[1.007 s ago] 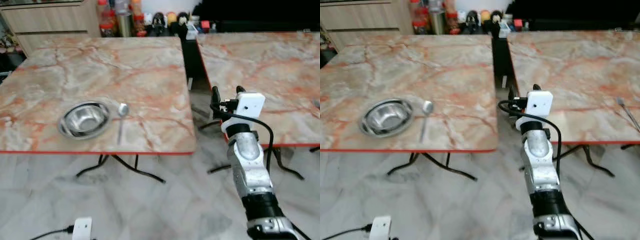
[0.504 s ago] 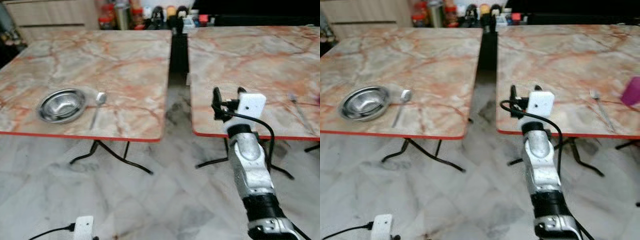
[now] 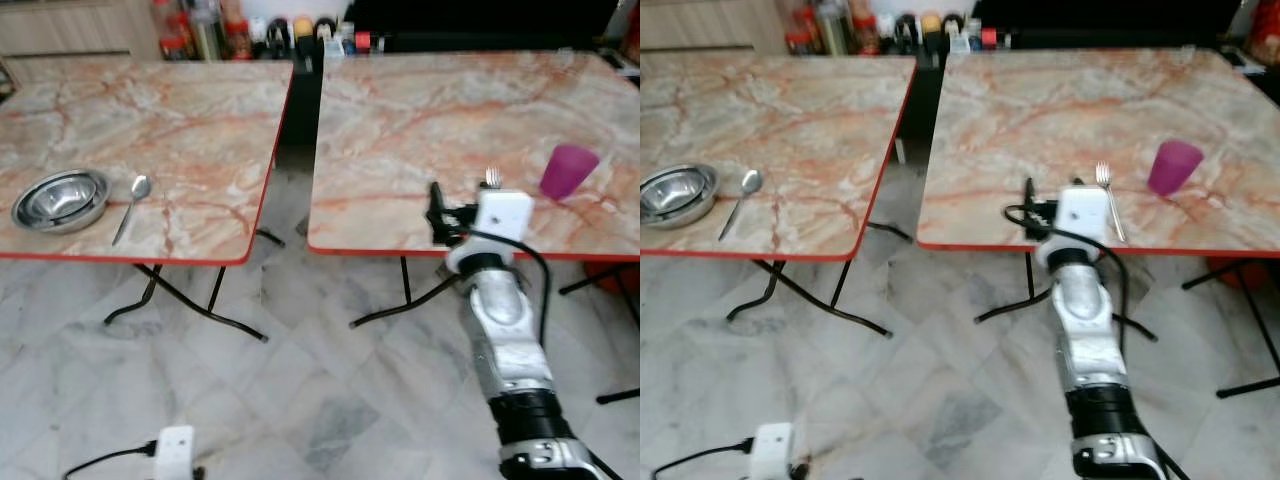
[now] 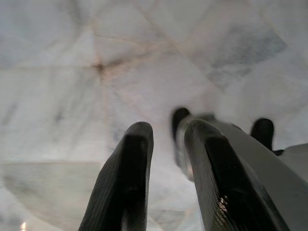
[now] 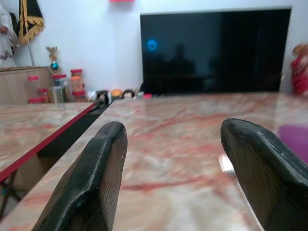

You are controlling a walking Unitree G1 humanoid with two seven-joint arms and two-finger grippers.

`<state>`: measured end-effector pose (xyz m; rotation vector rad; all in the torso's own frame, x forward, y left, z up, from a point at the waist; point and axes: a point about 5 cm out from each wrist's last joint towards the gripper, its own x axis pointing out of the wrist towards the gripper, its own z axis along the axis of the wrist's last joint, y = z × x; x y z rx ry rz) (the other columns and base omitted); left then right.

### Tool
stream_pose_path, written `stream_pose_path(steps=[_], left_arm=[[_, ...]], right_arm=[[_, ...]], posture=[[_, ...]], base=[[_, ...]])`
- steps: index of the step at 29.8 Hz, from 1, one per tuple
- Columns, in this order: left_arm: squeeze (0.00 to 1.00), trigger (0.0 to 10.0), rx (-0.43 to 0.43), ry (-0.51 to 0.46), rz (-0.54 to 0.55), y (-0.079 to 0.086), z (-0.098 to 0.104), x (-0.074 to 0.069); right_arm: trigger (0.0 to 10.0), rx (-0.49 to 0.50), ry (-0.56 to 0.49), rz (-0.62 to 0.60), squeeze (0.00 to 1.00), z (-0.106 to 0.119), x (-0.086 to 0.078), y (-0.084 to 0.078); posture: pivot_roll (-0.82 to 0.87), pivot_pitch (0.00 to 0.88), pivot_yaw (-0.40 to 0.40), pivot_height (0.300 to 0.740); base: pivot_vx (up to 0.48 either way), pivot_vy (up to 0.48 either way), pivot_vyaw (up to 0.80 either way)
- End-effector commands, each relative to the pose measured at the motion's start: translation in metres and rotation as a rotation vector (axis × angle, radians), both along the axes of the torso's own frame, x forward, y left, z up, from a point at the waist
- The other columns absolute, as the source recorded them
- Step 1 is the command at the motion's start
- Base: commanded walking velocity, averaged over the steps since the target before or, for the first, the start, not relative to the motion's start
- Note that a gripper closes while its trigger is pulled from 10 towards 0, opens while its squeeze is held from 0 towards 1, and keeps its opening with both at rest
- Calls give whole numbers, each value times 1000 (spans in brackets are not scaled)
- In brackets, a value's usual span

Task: Setting the table

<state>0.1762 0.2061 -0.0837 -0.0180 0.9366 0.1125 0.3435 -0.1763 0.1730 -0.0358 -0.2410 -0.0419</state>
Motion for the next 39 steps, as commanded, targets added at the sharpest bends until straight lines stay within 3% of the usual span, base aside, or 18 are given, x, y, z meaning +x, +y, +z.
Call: stream_pose_path(steps=[1, 21, 39], left_arm=[[0, 10000, 21, 6, 9, 8, 0, -3], [0, 10000, 5, 1, 43, 6, 0, -2], [0, 10000, 6, 7, 41, 7, 0, -2]], right_arm=[[10000, 3, -6, 21, 0, 2, 0, 8], [10000, 4, 0, 29, 0, 4, 3, 9], [10000, 3, 13, 24, 0, 3, 4, 8]], posture=[[-89, 74, 25, 740], [-89, 101, 19, 740], [-88, 102, 20, 740]], base=[[0, -330, 0], [0, -45, 0], [280, 0, 0]])
